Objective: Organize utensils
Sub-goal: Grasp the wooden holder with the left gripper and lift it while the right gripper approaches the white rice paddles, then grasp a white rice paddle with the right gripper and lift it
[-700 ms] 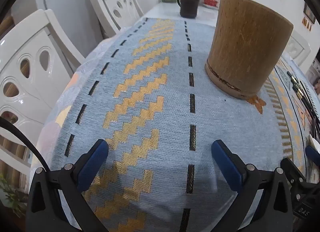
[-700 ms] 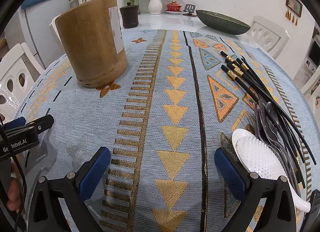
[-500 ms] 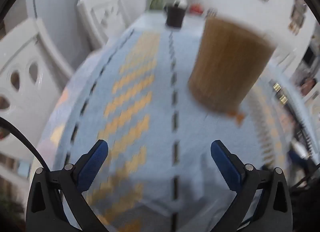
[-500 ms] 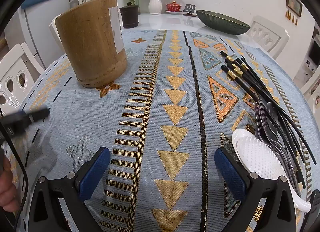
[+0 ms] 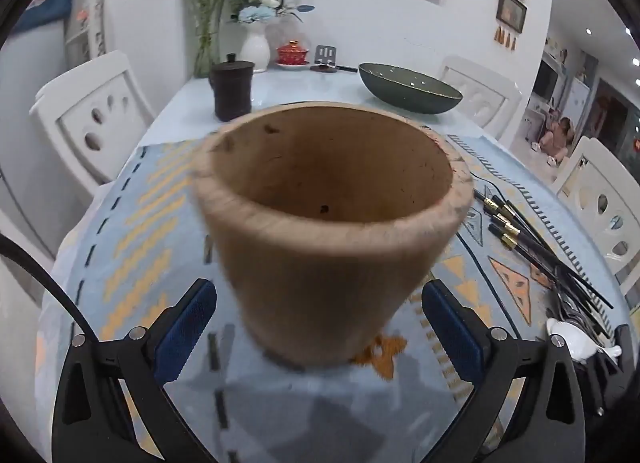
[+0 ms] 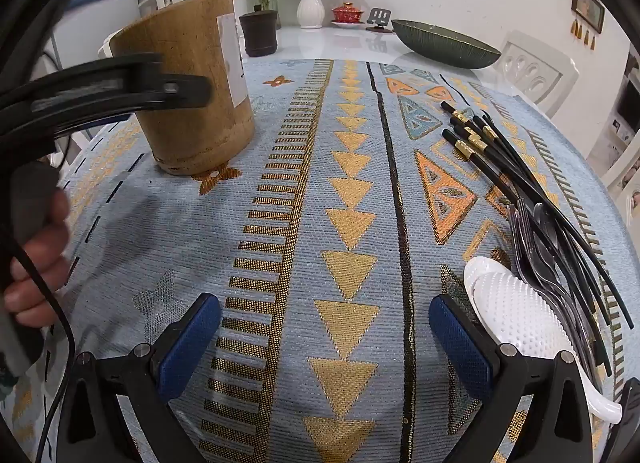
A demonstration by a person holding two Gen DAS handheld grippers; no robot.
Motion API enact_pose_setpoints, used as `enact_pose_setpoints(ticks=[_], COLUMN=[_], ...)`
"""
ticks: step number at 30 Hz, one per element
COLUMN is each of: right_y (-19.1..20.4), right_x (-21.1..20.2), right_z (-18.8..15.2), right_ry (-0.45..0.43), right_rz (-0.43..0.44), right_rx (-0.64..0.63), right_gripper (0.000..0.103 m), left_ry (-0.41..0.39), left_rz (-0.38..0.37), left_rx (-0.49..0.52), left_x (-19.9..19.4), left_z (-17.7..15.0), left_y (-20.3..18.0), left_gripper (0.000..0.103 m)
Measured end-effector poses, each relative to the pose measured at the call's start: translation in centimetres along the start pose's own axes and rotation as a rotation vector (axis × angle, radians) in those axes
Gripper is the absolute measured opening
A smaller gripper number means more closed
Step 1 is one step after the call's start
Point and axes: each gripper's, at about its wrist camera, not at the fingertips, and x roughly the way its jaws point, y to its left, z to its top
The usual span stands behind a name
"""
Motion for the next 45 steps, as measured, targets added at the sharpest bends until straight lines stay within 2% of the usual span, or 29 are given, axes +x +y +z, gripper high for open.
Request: enact_pose_setpoints(ticks=[1,2,3,6,10,13,17,18,22,26,27,29,30,33,35,38,41,43,45], right_y=[0.1,0.1,0.1,0.1,0.2,0.3,0.1,0.1,0.1,0.6,0.4,-0.4,-0.9,-3.1,-4.5,-7.8,-10.4,-10.8,-10.3], right_x=[0.0,0.0,0.0,0.0,0.0,-0.1,0.0,0.0,0.3,0.2,-0.2,-1.8,-3.0,-8.0,-9.4,-9.5,-8.5,-7.7,-7.8], right_z=[0.0,0.0,0.0,0.0,-0.1,-0.1,-0.1,0.0,0.8,1.1,1.1,1.1,1.3,3.0,4.3,5.2,3.7,2.8,2.5], right_ry=[0.0,0.0,0.0,0.0,0.0,0.007,0.02,0.035,0.18,0.32,0.346,0.332,0.31,0.175,0.142,0.19,0.264,0.312,0.345], right_rz=[0.0,0.0,-0.001,-0.001,0.0,0.005,0.018,0.021,0.04,0.037,0.042,0.039,0.033,-0.019,-0.05,-0.025,-0.075,-0.097,-0.079], right_rx=[0.0,0.0,0.0,0.0,0.0,-0.001,-0.011,-0.021,-0.038,-0.06,-0.053,-0.039,-0.036,-0.027,-0.02,0.038,0.075,0.057,0.021], right_gripper=[0.103,0.103,0.103,0.103,0.103,0.103,0.103,0.103,0.103,0.103,0.102,0.096,0.096,0.096,0.096,0.095,0.092,0.087,0.084], left_ry=[-0.004,-0.002,-0.009,-0.012,-0.025,-0.028,-0.039,-0.033,-0.021,0.016,0.019,0.012,0.006,0.007,0.002,-0.009,0.001,0.0,-0.004], left_rz=[0.001,0.006,0.021,0.004,0.026,0.005,0.0,0.006,0.033,0.018,0.018,0.028,0.037,0.077,0.081,0.071,0.057,0.056,0.065], left_rx=[0.003,0.006,0.004,-0.006,0.018,-0.005,-0.001,0.001,0.013,-0.007,-0.008,-0.003,0.002,0.019,0.015,0.002,-0.011,-0.013,-0.008], left_x=[0.3,0.5,0.4,-0.1,-1.6,-3.3,-3.6,-3.6,-3.3,-2.5,-2.4,-2.4,-2.5,-2.5,-2.7,-3.0,-2.9,-2.9,-2.9], left_z=[0.1,0.4,0.5,0.4,0.3,-0.1,-1.1,-1.3,-2.3,-2.4,-2.4,-2.5,-2.6,-2.9,-3.1,-3.3,-3.3,-3.3,-3.3], left_y=[-0.3,-0.1,-0.1,0.5,0.9,1.6,1.9,1.7,1.4,1.9,1.9,1.8,1.7,1.2,1.1,1.4,1.7,1.8,1.6], left_gripper=[0.102,0.096,0.095,0.094,0.094,0.094,0.094,0.094,0.096,0.097,0.097,0.097,0.097,0.097,0.096,0.096,0.097,0.097,0.097])
